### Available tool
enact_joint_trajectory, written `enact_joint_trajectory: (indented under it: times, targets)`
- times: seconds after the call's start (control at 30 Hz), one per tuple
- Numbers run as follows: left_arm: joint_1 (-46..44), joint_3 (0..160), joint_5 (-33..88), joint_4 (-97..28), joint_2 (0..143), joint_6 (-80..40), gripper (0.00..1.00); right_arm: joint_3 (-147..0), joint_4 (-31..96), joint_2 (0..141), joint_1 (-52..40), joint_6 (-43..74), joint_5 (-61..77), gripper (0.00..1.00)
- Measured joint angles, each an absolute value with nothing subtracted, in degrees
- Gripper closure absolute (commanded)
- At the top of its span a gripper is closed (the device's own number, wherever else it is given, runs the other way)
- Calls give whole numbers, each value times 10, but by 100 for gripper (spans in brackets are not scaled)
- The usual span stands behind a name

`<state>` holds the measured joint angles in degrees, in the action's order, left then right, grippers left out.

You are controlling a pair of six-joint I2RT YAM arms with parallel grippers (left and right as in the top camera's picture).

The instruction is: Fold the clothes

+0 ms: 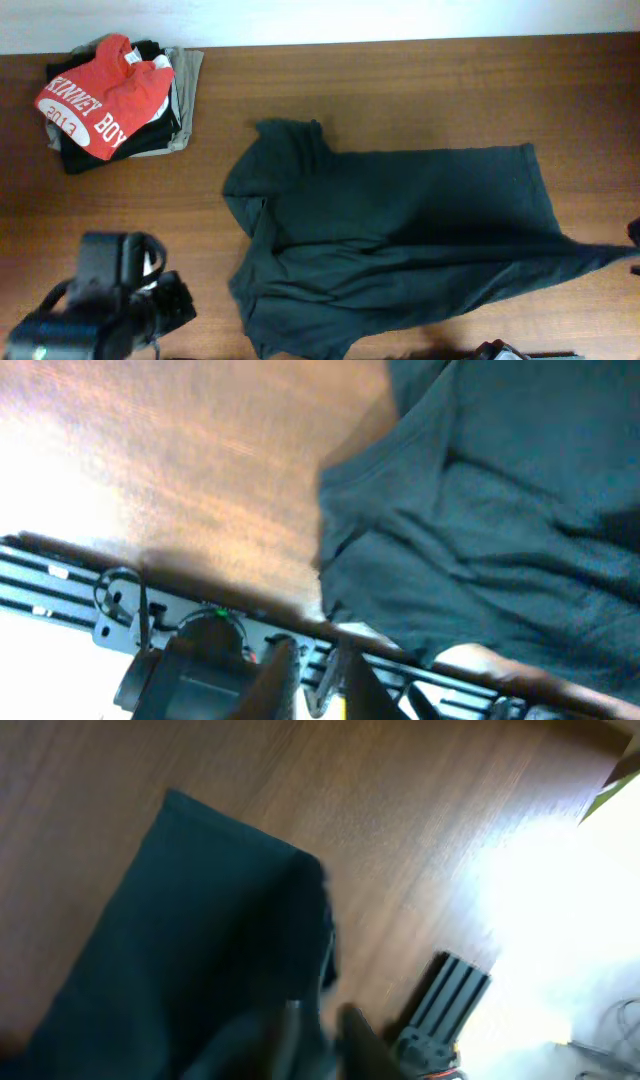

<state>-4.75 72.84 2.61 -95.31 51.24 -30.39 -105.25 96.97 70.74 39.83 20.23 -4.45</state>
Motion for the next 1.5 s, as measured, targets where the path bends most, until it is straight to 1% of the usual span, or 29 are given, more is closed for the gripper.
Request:
enact_joint_trajectory:
  times: [0.03,0.07,0.1,0.13,0.17,0.23,0.3,0.33,0.37,0.4,0.43,0.47,0.53,0.57,0.6,0.63,0.73,0.87,1.03,1.17,1.3,1.37,1.5]
  targets:
    - [-48,714,28,-940,524,-303,62,-1050,970,707,398,203,-45,7]
    - [-48,708,29,-921,537,-302,50,-1046,970,708,398,203,-44,1]
    - [-48,707,30,-886,555,-297,36,-1042,970,708,398,200,-44,1]
    - [-48,705,33,-854,568,-293,25,-1041,970,711,398,198,-44,1]
    - [-48,705,38,-827,577,-281,21,-1039,970,713,399,197,-45,1]
    - [-48,705,58,-751,599,-264,16,-1039,969,724,399,197,-38,1]
    - [-48,705,80,-670,646,-240,16,-1038,966,743,399,188,-13,1]
    - [-48,705,87,-633,670,-234,17,-1037,959,752,399,176,7,4]
    - [-49,705,94,-597,698,-225,18,-1037,952,761,399,163,29,9]
    - [-50,706,104,-553,735,-212,26,-1036,941,774,394,140,61,21]
    - [-54,706,113,-513,777,-199,43,-1036,932,787,386,125,85,39]
    - [-61,706,122,-455,827,-189,64,-1036,926,800,372,113,102,48]
    - [-68,706,134,-387,897,-180,88,-1036,913,825,344,104,121,67]
    - [-71,706,142,-355,927,-177,97,-1036,906,840,326,98,127,76]
    - [-74,706,151,-322,958,-175,100,-1036,900,859,307,93,136,91]
    - [-79,706,164,-291,991,-169,99,-1036,892,877,291,89,139,96]
    - [-94,706,180,-238,1044,-169,99,-1036,871,925,247,86,146,96]
    - [-114,706,186,-209,1088,-169,99,-1036,834,999,198,86,148,96]
    - [-117,706,150,-197,1119,-191,99,-1035,788,1082,155,105,149,96]
    - [-117,706,133,-169,1163,-196,100,-1034,777,1110,142,118,149,96]
    - [-116,707,132,-132,1173,-198,99,-1032,777,1110,140,121,149,96]
    - [-116,708,133,-85,1186,-198,100,-1023,777,1110,140,121,149,96]
    - [-116,715,123,-31,1208,-202,100,-978,774,1110,140,122,149,96]
